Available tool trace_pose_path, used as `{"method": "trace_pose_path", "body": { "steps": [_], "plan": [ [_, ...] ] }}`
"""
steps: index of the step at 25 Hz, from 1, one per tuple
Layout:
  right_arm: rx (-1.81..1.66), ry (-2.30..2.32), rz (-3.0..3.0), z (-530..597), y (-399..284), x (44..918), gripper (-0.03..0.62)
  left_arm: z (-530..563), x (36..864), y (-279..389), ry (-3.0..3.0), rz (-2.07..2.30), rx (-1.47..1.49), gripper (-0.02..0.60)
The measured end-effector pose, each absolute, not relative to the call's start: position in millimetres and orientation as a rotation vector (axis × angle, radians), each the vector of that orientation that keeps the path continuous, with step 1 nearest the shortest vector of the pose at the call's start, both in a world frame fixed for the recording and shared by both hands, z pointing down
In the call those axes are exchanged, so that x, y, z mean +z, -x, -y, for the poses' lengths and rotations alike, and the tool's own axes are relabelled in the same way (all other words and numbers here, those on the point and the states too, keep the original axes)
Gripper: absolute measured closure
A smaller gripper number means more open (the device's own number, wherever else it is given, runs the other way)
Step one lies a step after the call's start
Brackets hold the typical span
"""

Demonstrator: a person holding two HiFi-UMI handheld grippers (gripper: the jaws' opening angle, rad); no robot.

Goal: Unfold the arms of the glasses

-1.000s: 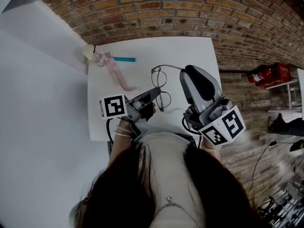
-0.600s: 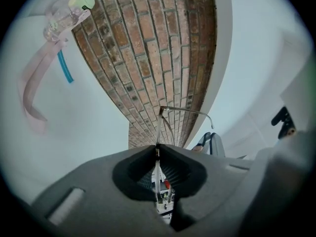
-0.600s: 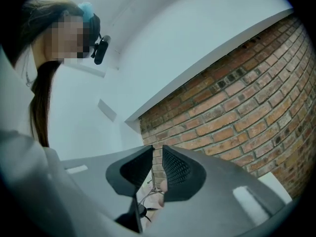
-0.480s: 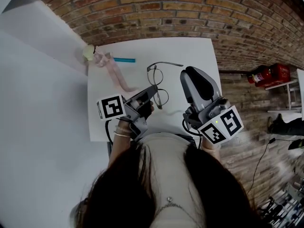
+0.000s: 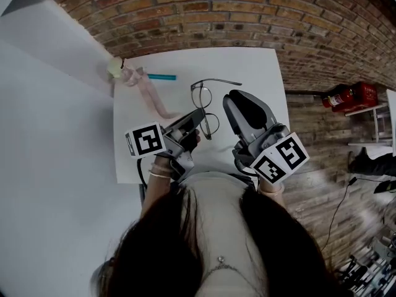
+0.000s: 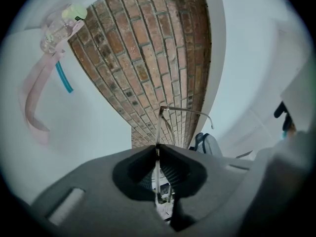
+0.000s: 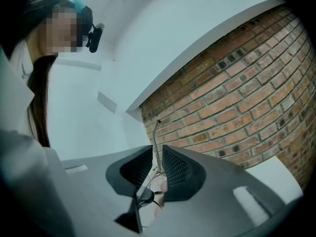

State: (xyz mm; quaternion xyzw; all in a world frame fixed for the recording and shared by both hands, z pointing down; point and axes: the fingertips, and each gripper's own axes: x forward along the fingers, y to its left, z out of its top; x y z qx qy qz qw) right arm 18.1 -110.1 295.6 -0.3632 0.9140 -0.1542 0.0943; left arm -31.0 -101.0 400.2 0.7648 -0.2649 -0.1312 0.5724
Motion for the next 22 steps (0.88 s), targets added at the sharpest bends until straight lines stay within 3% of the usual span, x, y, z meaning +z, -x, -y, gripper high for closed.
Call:
{"method": "trace_pose_path", "body": {
  "steps": [22],
  "plan": [
    [-0.676,0.975,-2.854,110,26,331,0.526,109,392,34,-1.963,0.709,-0.319,0.558]
  ]
}}
